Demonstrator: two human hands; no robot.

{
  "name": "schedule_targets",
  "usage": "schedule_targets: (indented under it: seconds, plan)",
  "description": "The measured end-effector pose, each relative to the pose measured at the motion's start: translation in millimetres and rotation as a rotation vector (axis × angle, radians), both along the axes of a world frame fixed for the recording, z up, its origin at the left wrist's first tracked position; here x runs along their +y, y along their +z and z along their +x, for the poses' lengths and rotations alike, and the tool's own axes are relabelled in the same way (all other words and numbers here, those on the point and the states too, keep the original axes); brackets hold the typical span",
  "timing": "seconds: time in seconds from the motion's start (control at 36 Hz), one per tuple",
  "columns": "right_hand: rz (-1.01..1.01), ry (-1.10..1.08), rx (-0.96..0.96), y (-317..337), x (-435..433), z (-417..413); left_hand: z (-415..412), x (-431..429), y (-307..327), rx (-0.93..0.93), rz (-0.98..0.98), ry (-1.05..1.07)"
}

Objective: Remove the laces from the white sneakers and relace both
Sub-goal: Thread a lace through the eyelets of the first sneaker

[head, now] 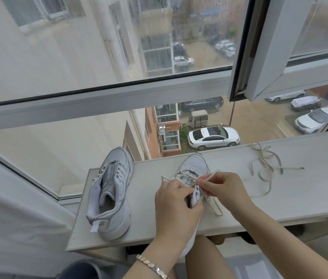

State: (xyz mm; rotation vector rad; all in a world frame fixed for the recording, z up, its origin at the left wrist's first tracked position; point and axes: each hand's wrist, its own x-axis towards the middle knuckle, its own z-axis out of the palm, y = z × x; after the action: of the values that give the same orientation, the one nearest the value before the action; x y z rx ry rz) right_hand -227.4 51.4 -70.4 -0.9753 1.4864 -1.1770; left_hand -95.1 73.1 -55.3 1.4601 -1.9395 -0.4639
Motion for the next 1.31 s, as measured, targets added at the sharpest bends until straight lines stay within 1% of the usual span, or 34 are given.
schedule_targets:
  seconds: [0.08, 0.28, 0.56, 0.61, 0.72, 0.78, 1.06, 1.31]
  plan:
    - [-0.038, 0.017, 0.088, -2, 2, 1, 0, 0, 0, -0.001, -0.004, -0.001]
    - [-0.127, 0.027, 0.154, -3, 7, 4, 0, 0, 0, -0.001, 0.0, -0.011]
    - [-0.213, -0.03, 0.097, -10, 13, 2, 1, -1, -1, 0.009, 0.003, -0.004]
    - [-0.232, -0.058, 0.056, -14, 15, 3, 0, -1, -1, 0.01, 0.007, -0.007]
    - [-0.249, -0.174, -0.091, -24, 18, 10, 0, -1, -1, 0.008, 0.006, -0.001]
    - [-0.251, -0.188, -0.125, -26, 16, 13, 0, -1, -1, 0.0, 0.006, 0.007]
    - [-0.306, -0.189, -0.083, -23, 13, 16, -1, -3, -3, 0.01, 0.01, 0.009]
    - [-0.301, -0.078, 0.003, -12, 6, 7, -1, -3, -4, 0.002, 0.022, 0.005]
